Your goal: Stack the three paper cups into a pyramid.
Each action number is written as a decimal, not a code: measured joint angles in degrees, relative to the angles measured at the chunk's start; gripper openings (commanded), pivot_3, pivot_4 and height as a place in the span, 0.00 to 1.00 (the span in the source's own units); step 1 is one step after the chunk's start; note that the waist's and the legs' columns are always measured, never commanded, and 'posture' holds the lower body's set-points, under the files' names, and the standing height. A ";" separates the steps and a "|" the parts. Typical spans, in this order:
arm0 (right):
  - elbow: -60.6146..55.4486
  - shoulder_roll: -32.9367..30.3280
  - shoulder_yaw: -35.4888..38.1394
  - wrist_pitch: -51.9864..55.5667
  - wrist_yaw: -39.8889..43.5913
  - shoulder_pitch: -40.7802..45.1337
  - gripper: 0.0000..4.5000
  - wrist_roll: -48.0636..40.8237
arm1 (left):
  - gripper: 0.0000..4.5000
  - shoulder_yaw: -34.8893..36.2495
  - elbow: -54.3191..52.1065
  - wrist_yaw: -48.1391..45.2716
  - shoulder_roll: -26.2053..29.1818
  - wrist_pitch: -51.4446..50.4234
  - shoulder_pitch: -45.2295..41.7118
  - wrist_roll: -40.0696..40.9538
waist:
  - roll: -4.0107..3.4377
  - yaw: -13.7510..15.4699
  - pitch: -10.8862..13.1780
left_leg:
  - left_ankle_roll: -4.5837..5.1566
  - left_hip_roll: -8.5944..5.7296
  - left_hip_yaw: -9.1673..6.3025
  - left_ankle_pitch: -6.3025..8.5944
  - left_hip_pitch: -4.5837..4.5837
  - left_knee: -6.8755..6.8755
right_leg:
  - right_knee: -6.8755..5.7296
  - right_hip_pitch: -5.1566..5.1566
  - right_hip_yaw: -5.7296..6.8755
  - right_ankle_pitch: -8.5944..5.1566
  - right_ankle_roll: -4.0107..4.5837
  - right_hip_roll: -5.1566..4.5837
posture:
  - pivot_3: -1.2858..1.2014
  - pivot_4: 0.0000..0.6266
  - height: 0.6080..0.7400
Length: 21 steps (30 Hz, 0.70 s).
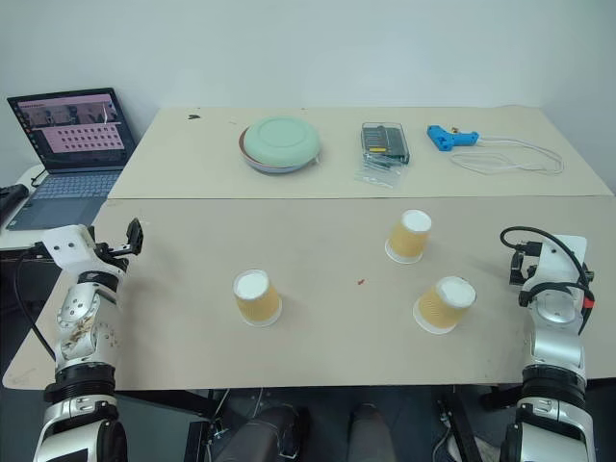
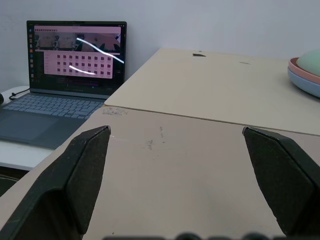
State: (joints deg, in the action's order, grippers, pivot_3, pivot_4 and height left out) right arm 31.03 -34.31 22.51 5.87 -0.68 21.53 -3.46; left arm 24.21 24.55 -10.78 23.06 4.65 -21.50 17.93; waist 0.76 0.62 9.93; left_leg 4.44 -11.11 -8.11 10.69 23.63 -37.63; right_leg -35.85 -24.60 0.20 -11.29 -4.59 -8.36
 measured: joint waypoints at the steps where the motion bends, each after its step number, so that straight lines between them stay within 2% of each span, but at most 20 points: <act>1: 0.00 0.00 0.00 0.00 0.00 0.00 0.99 0.00 | 1.00 0.00 0.00 0.00 0.00 0.00 0.00 0.00 | 0.00 0.00 0.00 | 0.00 0.00 0.00 0.00 0.00 0.00 | 0.00 0.00 0.00 0.00 0.00 0.00 | 0.52 0.24 1.00; 5: -0.89 0.35 0.41 -0.13 -0.54 -1.32 0.99 -0.13 | 1.00 -0.10 -0.66 -4.08 0.52 -4.80 -2.11 3.75 | 0.01 0.17 0.01 | 0.00 0.02 -0.01 0.00 0.03 0.00 | -0.02 -0.03 0.04 0.00 -0.01 0.01 | 0.52 0.24 1.00; 8: -1.58 0.55 0.90 -0.16 -0.62 -2.65 0.99 -0.23 | 1.00 -3.20 -11.51 -12.80 5.35 -13.55 -0.86 9.11 | 0.03 -0.11 0.02 | 0.02 0.00 0.07 0.01 0.20 -0.01 | -0.03 -0.24 -0.05 0.04 0.06 0.00 | 0.52 0.24 1.00; 9: -1.63 0.55 1.07 -0.16 -0.64 -2.84 0.99 -0.26 | 1.00 -3.99 -15.63 -15.24 6.88 -16.07 -0.48 10.75 | 0.02 -0.22 0.02 | 0.08 0.00 0.19 0.04 0.19 0.00 | -0.06 -0.28 -0.17 0.21 0.33 0.00 | 0.52 0.24 1.00; 12: -2.29 0.49 1.12 -0.15 -0.60 -3.00 0.99 -0.29 | 1.00 -5.36 -30.97 -21.90 12.36 -27.22 1.29 20.48 | -0.04 -0.76 0.01 | 0.13 0.01 0.55 0.07 0.10 0.22 | -0.07 -0.41 -0.55 0.23 0.37 0.01 | 0.52 0.24 1.00; 16: -2.76 -0.24 1.28 -0.14 -0.36 -3.08 0.99 -0.49 | 1.00 -5.38 -42.74 -28.02 20.08 -38.55 2.54 31.85 | -0.05 -1.38 0.03 | 0.09 0.08 0.65 0.04 -0.03 0.51 | -0.09 -0.53 -0.77 0.22 0.39 0.11 | 0.52 0.24 1.00; 18: -2.83 -1.54 1.69 -0.10 0.59 -3.11 0.99 -0.74 | 1.00 -5.26 -49.00 -31.37 24.28 -42.18 3.75 35.13 | -0.17 -1.62 0.05 | 0.08 0.10 0.79 0.04 -0.39 0.81 | -0.05 -0.40 -1.01 0.19 0.45 0.17 | 0.52 0.24 1.00; 21: -2.84 -3.55 1.71 0.72 4.20 -3.10 0.99 -1.92 | 1.00 -7.33 -53.64 -33.40 26.99 -42.65 6.06 34.20 | -0.23 -1.60 0.07 | 0.06 0.35 0.91 0.04 -0.45 0.83 | 0.05 -0.35 -1.09 0.14 0.46 0.38 | 0.52 0.24 1.00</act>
State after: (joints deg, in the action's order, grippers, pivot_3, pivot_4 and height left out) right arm 28.19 -37.86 24.22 6.59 3.52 18.43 -5.38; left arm 16.88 -29.09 -44.18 50.05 -37.99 -15.43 52.13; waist 0.53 -0.98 10.00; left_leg 4.50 -10.76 -7.20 10.73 23.19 -36.81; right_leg -35.80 -24.94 -0.88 -11.14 -4.13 -7.99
